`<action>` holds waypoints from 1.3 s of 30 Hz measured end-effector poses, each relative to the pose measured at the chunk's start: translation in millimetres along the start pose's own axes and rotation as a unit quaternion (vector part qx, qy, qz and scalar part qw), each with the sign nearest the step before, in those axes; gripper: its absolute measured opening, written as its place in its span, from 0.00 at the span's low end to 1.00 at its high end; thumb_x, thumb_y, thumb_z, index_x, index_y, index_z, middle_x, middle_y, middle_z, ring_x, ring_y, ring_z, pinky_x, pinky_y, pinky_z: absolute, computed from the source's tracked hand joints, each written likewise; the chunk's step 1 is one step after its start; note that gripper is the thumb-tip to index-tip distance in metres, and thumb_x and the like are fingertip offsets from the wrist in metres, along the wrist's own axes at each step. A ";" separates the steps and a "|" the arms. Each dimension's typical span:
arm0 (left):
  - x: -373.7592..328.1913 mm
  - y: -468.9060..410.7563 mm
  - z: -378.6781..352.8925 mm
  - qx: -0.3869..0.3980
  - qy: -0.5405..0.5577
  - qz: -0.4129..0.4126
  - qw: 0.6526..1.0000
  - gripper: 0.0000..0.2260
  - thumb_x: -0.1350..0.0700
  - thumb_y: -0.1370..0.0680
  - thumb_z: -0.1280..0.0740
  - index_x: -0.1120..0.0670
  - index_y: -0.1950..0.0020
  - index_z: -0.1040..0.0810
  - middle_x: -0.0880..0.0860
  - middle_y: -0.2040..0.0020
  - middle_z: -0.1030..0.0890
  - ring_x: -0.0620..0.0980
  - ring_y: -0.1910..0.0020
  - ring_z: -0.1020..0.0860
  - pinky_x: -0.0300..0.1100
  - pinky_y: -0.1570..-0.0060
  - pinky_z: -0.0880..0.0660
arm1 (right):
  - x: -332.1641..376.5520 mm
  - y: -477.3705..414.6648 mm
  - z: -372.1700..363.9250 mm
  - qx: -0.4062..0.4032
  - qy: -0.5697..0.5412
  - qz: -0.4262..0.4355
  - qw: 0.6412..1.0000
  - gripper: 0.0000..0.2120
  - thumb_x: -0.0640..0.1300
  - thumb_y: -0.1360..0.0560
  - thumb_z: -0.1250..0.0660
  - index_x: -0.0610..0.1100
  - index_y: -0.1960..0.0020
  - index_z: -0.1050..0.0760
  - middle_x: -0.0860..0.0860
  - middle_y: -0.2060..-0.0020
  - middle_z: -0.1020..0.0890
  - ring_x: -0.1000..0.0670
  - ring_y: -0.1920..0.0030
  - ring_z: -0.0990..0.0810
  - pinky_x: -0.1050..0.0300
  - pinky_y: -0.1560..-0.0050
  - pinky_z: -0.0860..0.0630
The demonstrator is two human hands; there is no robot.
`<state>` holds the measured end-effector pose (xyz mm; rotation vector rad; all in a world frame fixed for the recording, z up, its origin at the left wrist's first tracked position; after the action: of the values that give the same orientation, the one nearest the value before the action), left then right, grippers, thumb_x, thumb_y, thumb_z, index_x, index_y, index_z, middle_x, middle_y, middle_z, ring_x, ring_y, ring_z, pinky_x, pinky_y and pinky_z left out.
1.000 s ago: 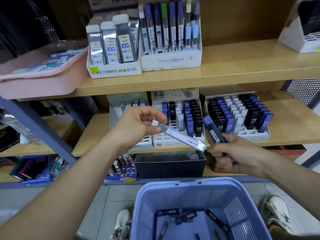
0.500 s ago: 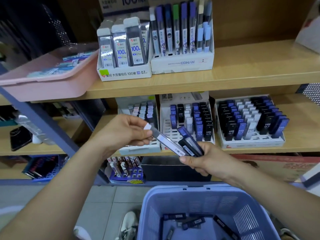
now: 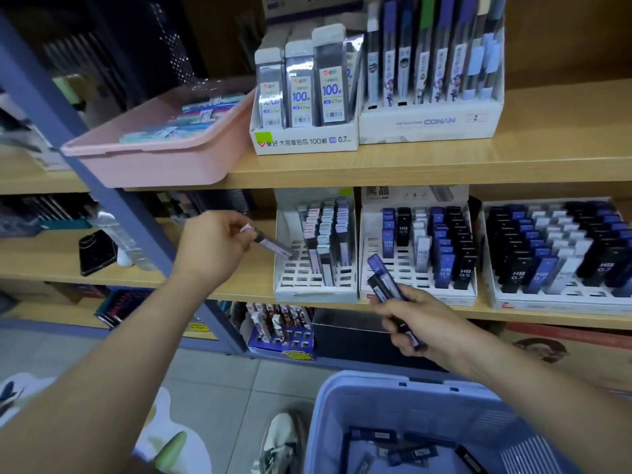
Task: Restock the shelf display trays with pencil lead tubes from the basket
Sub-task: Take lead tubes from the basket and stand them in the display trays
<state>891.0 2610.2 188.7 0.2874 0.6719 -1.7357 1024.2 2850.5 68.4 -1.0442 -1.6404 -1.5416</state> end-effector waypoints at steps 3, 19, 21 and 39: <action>-4.3 -8.3 -16.3 0.010 -0.054 -0.059 0.997 0.05 0.57 0.23 0.32 0.55 0.54 0.17 0.53 0.63 0.18 0.52 0.63 0.20 0.48 0.59 0.22 | 0.4 -1.3 2.5 -0.006 -0.006 -0.004 1.000 0.06 0.46 0.22 0.32 0.47 0.47 0.24 0.48 0.69 0.26 0.51 0.72 0.29 0.60 0.72 0.30; -24.5 -14.4 -62.2 0.135 -0.119 -0.179 0.967 0.08 0.55 0.22 0.34 0.54 0.48 0.16 0.53 0.52 0.16 0.52 0.52 0.19 0.48 0.50 0.23 | -2.5 -9.8 3.3 -0.025 -0.049 -0.036 0.998 0.15 0.46 0.22 0.32 0.40 0.40 0.27 0.46 0.71 0.27 0.50 0.75 0.33 0.60 0.74 0.38; -27.9 -12.3 -71.6 0.169 -0.152 -0.185 0.956 0.09 0.56 0.20 0.36 0.55 0.44 0.18 0.55 0.49 0.16 0.54 0.51 0.20 0.49 0.50 0.23 | -1.9 -9.8 5.1 -0.026 -0.074 -0.041 0.996 0.15 0.45 0.22 0.32 0.39 0.39 0.27 0.45 0.69 0.25 0.50 0.74 0.31 0.59 0.72 0.36; -63.7 -3.0 -58.9 0.044 -0.064 -0.174 0.982 0.10 0.57 0.21 0.35 0.53 0.41 0.19 0.51 0.46 0.19 0.51 0.48 0.22 0.41 0.47 0.26 | 10.8 9.9 6.8 0.080 -0.171 -0.019 0.982 0.21 0.48 0.27 0.31 0.38 0.38 0.23 0.45 0.63 0.21 0.50 0.67 0.26 0.63 0.75 0.31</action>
<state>896.6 2695.9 175.6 0.1196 0.5764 -2.1025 1028.2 2858.5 81.8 -1.2453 -1.9904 -1.2777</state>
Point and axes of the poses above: each hand's wrist, its own y-axis away from the middle knuckle, its own z-axis out of the back of the hand, x = y × z, the point moved 6 cm from there along -y, towards the middle knuckle
